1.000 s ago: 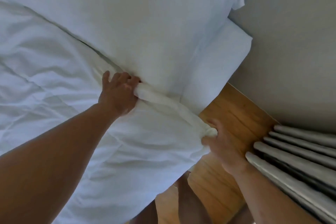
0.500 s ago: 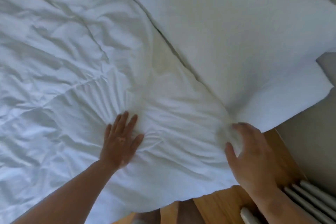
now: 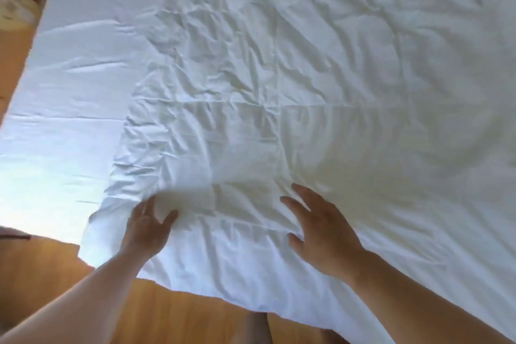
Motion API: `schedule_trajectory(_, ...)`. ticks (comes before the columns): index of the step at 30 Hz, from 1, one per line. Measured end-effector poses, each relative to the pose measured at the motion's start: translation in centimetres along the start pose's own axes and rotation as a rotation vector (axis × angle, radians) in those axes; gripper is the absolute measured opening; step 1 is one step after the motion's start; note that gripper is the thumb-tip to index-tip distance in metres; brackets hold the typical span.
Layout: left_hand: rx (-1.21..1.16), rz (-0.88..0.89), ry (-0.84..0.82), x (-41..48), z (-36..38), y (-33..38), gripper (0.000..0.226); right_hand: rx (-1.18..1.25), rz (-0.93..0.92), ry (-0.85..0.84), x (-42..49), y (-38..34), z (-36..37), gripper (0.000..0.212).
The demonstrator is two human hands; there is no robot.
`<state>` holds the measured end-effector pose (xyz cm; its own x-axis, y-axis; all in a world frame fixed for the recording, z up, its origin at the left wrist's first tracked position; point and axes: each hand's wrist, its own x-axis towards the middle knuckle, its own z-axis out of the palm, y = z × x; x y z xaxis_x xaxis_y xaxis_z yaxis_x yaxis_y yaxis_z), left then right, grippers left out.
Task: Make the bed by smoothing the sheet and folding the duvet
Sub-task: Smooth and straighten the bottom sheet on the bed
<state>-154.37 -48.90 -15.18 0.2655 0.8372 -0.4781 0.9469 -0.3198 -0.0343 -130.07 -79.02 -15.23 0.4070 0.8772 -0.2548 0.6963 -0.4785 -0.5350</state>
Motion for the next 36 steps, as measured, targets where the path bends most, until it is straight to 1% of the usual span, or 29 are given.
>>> schedule_trajectory(2, -0.012, -0.139, 0.037, 2.1, -1.1, -3.8, 0.102, -0.04, -0.065, -0.013, 2.6, -3.2, 2.1, 0.071)
schedule_trajectory(5, -0.083, -0.284, 0.062, 6.0, -2.1, -7.9, 0.117, -0.103, -0.09, 0.023, 6.8, -6.4, 5.0, 0.069)
schedule_trajectory(6, -0.139, -0.307, 0.03, 7.5, -2.2, -9.1, 0.121, -0.109, -0.071, 0.029, 8.2, -7.1, 6.0, 0.071)
schedule_trajectory(8, -0.218, -0.287, -0.085, 10.2, -2.2, -11.7, 0.128, -0.087, 0.005, 0.019, 10.8, -8.1, 8.0, 0.078)
schedule_trajectory(10, -0.266, -0.217, -0.171, 12.3, -2.3, -14.2, 0.125, -0.096, 0.098, 0.013, 12.7, -8.7, 9.7, 0.081)
schedule_trajectory(11, -0.287, -0.178, -0.21, 12.8, -2.4, -15.2, 0.119, -0.133, 0.132, 0.02, 13.3, -8.9, 10.4, 0.081)
schedule_trajectory(12, -0.301, -0.132, -0.245, 12.9, -2.3, -15.9, 0.107, -0.169, 0.157, 0.035, 13.6, -9.2, 11.0, 0.08)
schedule_trajectory(14, -0.352, -0.039, -0.295, 12.6, -2.0, -16.6, 0.073, -0.192, 0.217, 0.081, 13.8, -10.2, 11.8, 0.078)
schedule_trajectory(15, -0.392, 0.001, -0.309, 12.3, -1.9, -16.6, 0.063, -0.194, 0.248, 0.113, 14.0, -10.8, 11.9, 0.077)
schedule_trajectory(16, -0.413, 0.023, -0.305, 11.9, -1.8, -17.1, 0.059, -0.196, 0.272, 0.148, 14.2, -11.5, 12.0, 0.078)
schedule_trajectory(18, -0.335, 0.048, -0.226, 11.0, -1.9, -18.8, 0.06, -0.208, 0.281, 0.188, 14.7, -12.7, 11.8, 0.079)
schedule_trajectory(20, -0.246, -0.01, -0.178, 10.5, -1.7, -21.5, 0.065, -0.249, 0.235, 0.171, 14.7, -13.1, 11.9, 0.078)
schedule_trajectory(22, -0.268, -0.137, -0.244, 9.7, -0.9, -23.6, 0.065, -0.32, 0.168, 0.122, 14.1, -13.1, 12.5, 0.076)
schedule_trajectory(23, -0.247, -0.167, -0.272, 9.8, -0.3, -24.0, 0.074, -0.337, 0.153, 0.109, 13.8, -13.2, 12.9, 0.076)
schedule_trajectory(25, -0.189, -0.15, -0.353, 10.9, -0.2, -24.1, 0.094, -0.337, 0.165, 0.107, 13.6, -13.5, 13.5, 0.076)
schedule_trajectory(26, -0.165, -0.125, -0.39, 11.7, -0.5, -24.1, 0.099, -0.333, 0.174, 0.106, 13.7, -13.8, 13.7, 0.077)
schedule_trajectory(27, -0.143, -0.092, -0.426, 12.4, -1.2, -23.8, 0.101, -0.333, 0.179, 0.108, 13.9, -14.0, 13.7, 0.078)
schedule_trajectory(28, -0.143, -0.05, -0.427, 13.1, -2.1, -23.6, 0.098, -0.333, 0.181, 0.11, 14.0, -14.2, 13.7, 0.08)
schedule_trajectory(30, -0.236, -0.007, -0.342, 14.1, -3.9, -22.1, 0.086, -0.332, 0.192, 0.094, 14.0, -14.4, 13.8, 0.084)
schedule_trajectory(32, -0.422, -0.039, -0.224, 14.8, -4.0, -19.0, 0.079, -0.319, 0.201, 0.07, 13.4, -14.7, 14.4, 0.085)
schedule_trajectory(33, -0.457, -0.057, -0.165, 15.1, -3.7, -17.0, 0.08, -0.313, 0.194, 0.062, 12.9, -14.9, 14.9, 0.085)
schedule_trajectory(35, -0.377, -0.058, -0.075, 15.2, -2.5, -13.8, 0.081, -0.298, 0.164, 0.032, 11.7, -15.2, 15.5, 0.085)
schedule_trajectory(36, -0.34, -0.033, -0.041, 14.9, -2.1, -13.1, 0.077, -0.288, 0.145, 0.015, 11.2, -15.3, 15.4, 0.085)
